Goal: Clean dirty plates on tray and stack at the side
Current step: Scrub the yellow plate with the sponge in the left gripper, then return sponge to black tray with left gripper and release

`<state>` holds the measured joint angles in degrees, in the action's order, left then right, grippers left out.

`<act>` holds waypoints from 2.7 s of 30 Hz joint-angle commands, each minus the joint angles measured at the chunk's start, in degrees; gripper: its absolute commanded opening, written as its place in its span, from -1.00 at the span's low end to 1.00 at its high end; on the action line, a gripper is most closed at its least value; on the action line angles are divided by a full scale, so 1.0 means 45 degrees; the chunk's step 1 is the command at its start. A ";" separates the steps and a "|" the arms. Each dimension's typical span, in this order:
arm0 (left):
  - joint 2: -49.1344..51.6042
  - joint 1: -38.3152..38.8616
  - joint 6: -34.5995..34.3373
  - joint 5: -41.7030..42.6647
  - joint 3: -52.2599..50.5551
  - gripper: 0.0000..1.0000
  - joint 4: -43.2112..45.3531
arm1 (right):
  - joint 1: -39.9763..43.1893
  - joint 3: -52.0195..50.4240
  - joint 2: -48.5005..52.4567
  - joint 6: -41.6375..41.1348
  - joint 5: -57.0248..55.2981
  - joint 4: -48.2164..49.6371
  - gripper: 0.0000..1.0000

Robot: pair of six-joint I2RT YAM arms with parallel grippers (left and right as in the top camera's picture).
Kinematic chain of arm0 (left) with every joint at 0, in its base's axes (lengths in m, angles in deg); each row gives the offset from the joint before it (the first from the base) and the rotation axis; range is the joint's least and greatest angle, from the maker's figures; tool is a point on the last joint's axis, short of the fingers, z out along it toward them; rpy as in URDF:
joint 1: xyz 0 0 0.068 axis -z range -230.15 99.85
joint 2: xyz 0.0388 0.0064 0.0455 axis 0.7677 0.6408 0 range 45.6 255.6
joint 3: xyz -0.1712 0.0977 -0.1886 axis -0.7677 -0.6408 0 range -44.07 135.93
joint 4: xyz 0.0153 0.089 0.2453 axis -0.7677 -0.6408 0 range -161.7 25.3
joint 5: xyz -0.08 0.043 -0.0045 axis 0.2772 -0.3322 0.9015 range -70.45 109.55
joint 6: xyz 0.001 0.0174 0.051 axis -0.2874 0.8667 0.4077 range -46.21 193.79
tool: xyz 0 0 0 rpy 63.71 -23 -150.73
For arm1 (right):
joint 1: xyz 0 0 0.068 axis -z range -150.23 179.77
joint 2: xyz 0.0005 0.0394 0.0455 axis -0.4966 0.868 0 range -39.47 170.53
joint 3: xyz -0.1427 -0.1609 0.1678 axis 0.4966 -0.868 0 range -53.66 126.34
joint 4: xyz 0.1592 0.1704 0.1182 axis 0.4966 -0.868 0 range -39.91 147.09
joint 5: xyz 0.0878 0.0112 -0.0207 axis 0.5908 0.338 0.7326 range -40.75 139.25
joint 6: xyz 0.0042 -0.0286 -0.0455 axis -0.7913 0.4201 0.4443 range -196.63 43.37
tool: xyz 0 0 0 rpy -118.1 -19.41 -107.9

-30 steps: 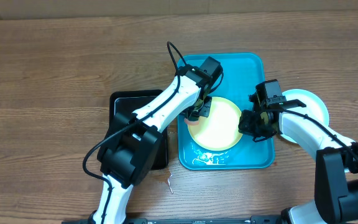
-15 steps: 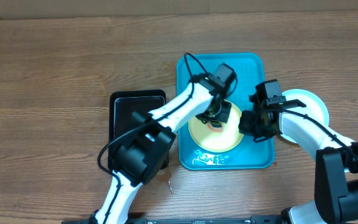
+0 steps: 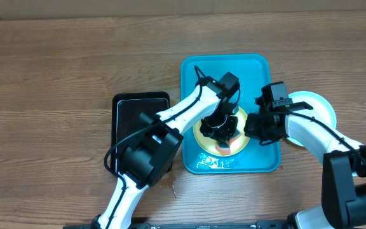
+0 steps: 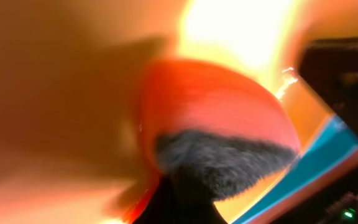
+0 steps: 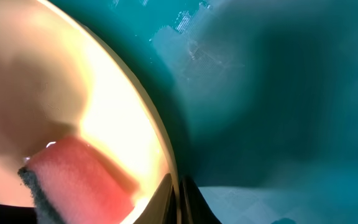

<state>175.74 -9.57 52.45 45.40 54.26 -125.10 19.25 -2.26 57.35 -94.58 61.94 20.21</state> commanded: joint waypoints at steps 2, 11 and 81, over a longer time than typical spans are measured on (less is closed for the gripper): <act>-0.0291 -0.0282 -0.1224 -0.4163 0.0024 -0.92 -0.0797 | -0.0092 -0.0044 0.0087 -0.0019 -0.0044 0.0151 -0.92; -0.0612 -0.0175 -0.1787 -1.0550 0.0024 -0.91 -0.0777 | -0.0092 -0.0044 0.0087 -0.0019 -0.0044 0.0146 -0.92; -0.7014 -0.4371 -0.2458 -0.6980 -0.7461 -0.92 0.1603 | -0.0092 -0.0044 0.0087 -0.0015 -0.0044 0.0092 -0.92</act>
<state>143.39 -29.16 43.77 11.17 26.10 -121.34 18.88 -2.26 57.37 -95.00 62.49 20.82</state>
